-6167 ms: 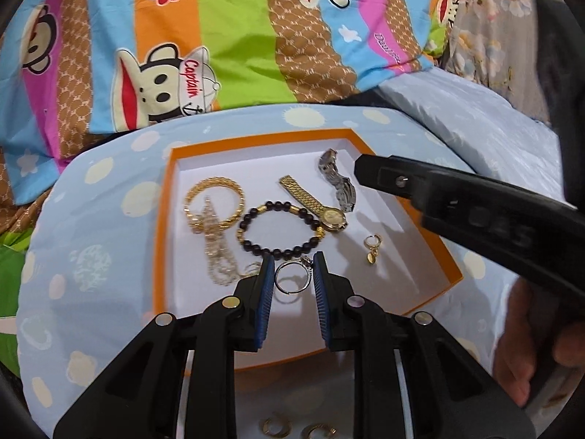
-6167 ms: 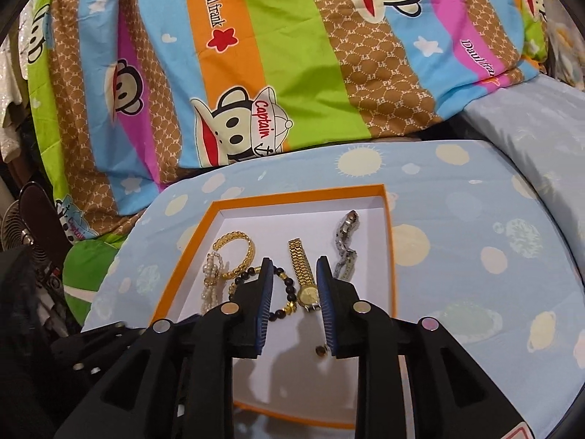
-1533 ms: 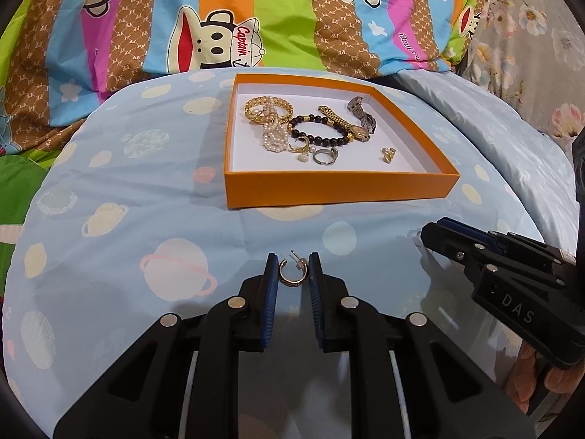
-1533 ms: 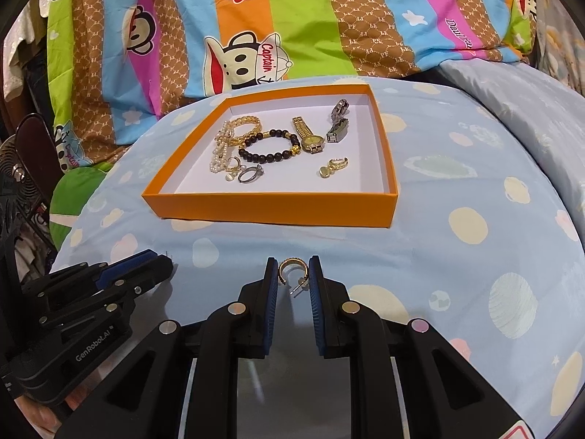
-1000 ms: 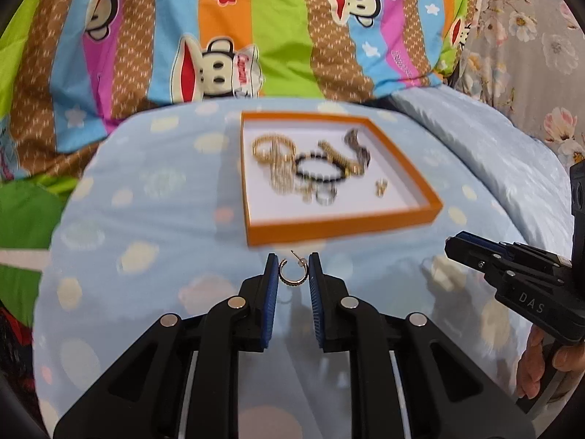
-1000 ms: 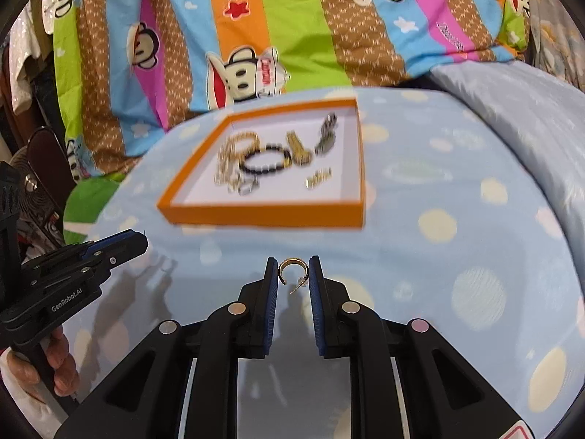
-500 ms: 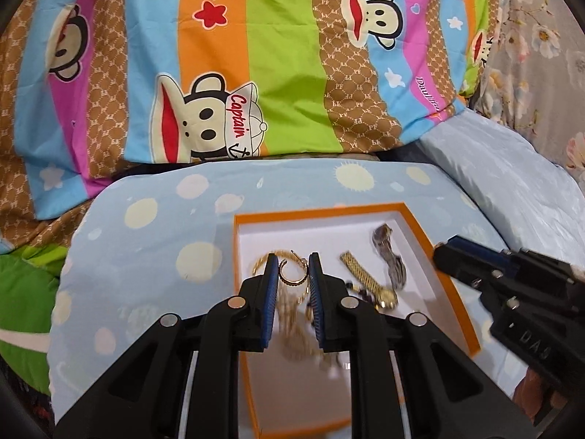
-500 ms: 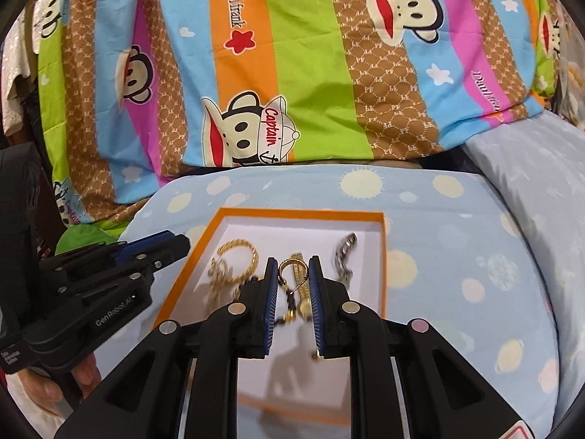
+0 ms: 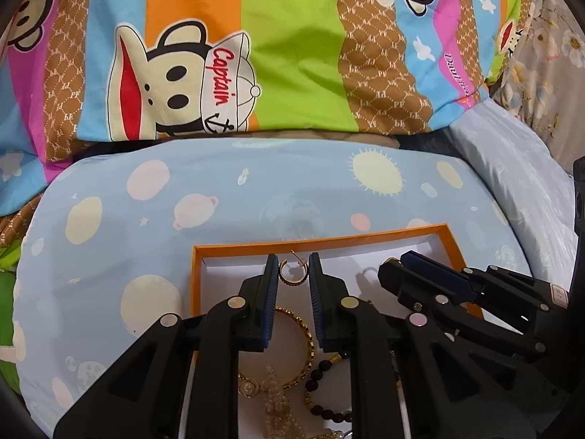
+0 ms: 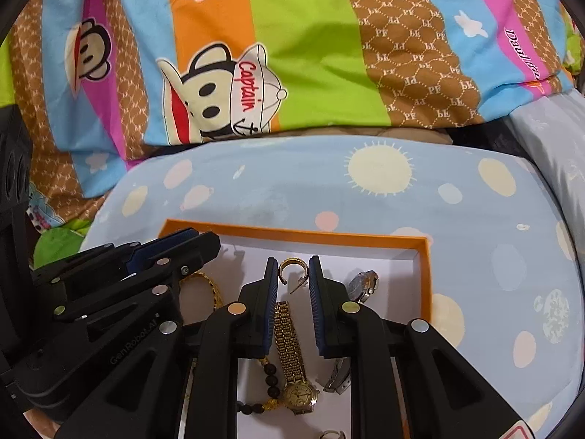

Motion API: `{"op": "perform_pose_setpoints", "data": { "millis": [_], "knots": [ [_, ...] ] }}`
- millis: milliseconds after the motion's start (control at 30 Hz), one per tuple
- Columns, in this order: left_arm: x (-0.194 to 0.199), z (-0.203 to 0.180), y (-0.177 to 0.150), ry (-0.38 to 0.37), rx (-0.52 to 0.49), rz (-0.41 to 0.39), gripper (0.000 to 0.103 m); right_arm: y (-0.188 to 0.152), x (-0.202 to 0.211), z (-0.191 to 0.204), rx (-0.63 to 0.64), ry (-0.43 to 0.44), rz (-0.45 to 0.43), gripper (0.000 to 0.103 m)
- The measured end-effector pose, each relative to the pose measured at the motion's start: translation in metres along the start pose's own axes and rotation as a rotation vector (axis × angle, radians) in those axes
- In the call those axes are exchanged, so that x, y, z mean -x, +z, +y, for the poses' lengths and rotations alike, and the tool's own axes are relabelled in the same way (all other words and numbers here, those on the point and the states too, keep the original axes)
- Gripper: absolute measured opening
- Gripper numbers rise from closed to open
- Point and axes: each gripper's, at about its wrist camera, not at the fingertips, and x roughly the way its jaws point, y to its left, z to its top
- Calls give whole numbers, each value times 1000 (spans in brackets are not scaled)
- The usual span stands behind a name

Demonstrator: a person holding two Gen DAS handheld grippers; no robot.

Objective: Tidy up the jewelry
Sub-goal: 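Carry both gold hoop earrings in both tools into the orange box, then open the left tool in the box while the right tool releases its hoop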

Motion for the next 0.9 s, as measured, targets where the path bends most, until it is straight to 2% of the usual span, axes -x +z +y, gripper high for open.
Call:
{"op": "perform_pose_setpoints", "data": {
  "millis": [333, 400, 467, 500, 800, 900],
  "knots": [
    [-3, 0, -3, 22, -3, 1, 17, 0, -1, 0, 4, -17, 2, 17],
    [-3, 1, -2, 22, 3, 0, 20, 0, 1, 0, 1, -19, -8, 17],
    [-3, 5, -2, 33, 22, 0, 32, 0, 1, -2, -8, -22, -13, 19],
    [-3, 7, -1, 29, 33, -4, 34, 1, 1, -3, -15, -16, -13, 19],
    [16, 13, -4, 7, 67, -36, 34, -5, 29, -4, -25, -15, -68, 19],
    [30, 11, -10, 31, 55, -64, 34, -12, 43, -2, -12, -33, -93, 19]
  ]
}}
